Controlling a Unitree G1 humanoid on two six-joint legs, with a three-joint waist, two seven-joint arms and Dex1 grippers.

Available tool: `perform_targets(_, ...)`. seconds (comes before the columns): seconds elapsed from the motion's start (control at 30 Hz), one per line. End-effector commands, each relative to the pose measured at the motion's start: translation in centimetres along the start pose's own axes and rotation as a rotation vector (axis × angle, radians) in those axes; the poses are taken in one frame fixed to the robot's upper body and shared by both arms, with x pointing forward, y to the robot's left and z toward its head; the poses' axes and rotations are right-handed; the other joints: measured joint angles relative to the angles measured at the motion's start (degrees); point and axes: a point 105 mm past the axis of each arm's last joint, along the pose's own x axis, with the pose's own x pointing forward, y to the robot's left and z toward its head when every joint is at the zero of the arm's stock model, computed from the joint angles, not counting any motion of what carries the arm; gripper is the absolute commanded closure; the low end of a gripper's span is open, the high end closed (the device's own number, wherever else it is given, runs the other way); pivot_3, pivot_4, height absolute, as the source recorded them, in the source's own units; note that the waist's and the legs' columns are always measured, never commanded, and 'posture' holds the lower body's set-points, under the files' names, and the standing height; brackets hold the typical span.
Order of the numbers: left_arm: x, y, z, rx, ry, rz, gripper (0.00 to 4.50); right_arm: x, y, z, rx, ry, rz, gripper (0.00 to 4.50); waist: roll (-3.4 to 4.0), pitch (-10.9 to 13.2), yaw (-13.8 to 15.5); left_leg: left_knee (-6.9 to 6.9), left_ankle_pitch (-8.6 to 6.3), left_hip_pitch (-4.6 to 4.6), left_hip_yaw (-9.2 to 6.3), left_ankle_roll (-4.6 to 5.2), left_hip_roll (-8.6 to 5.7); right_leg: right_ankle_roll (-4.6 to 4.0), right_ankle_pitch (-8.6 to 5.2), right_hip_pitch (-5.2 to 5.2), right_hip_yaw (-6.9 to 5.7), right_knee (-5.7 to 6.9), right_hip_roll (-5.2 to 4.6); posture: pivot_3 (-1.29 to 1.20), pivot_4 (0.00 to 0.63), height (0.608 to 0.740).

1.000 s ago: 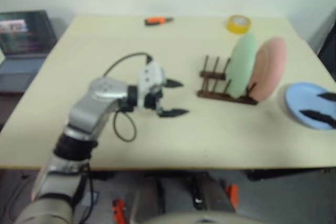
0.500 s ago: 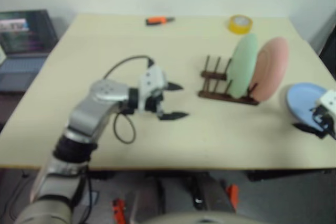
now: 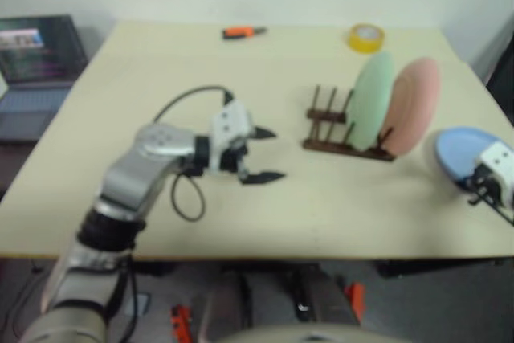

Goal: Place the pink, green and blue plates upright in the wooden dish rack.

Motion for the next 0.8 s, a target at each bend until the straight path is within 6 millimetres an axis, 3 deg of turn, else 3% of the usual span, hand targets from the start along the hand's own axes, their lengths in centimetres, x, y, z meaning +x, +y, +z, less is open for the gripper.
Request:
perform_targets(0.03, -0.5, 0.6, 1.4, 0.065, -0.023, 0.027, 0.0, -1.3, -1.4, 0.4, -0.003, -0.011, -0.055, 4.49, 0.01, -0.01, 0.08, 0.0, 0.0, 0.0, 0.0, 0.0, -0.01, 0.0, 0.0, 0.0, 0.01, 0.0, -0.01, 0.0, 0.15, 0.74)
perform_targets(0.2, -0.2, 0.9, 1.5, 0.071, -0.03, 0.03, 0.0, -3.0, -2.9, 1.7, -0.005, -0.056, -0.113, 4.49, 0.02, 0.0, 0.1, -0.02, 0.0, -0.02, 0.01, 0.0, -0.02, 0.0, 0.0, 0.0, 0.01, -0.02, -0.02, 0.0, 0.15, 0.74)
perform_targets(0.4, 0.0, 1.2, 1.7, 0.078, -0.046, 0.029, 0.0, -6.4, -4.4, 5.4, -0.01, -0.195, -0.175, 4.49, 0.1, 0.02, 0.0, -0.05, 0.0, -0.03, 0.01, 0.0, -0.01, 0.0, 0.0, -0.04, 0.01, 0.0, 0.0, 0.0, 0.15, 0.74)
perform_targets(0.6, 0.0, 1.4, 1.7, 0.085, -0.054, 0.027, 0.0, -11.3, -6.0, 11.4, -0.044, -0.413, -0.288, 4.49, 0.15, 0.03, 0.01, -0.04, 0.0, -0.02, 0.01, 0.0, 0.0, 0.0, 0.0, -0.04, 0.01, 0.0, 0.0, 0.0, 0.15, 0.74)
perform_targets(0.8, -0.2, 1.8, 1.9, 0.089, -0.062, 0.032, 0.0, -14.8, -4.9, 17.9, -0.09, -0.671, -0.291, 4.49, 0.15, 0.04, -0.03, -0.1, 0.0, -0.05, 0.02, 0.0, 0.01, -0.03, -0.02, -0.09, 0.01, -0.03, 0.0, 0.0, 0.15, 0.74)
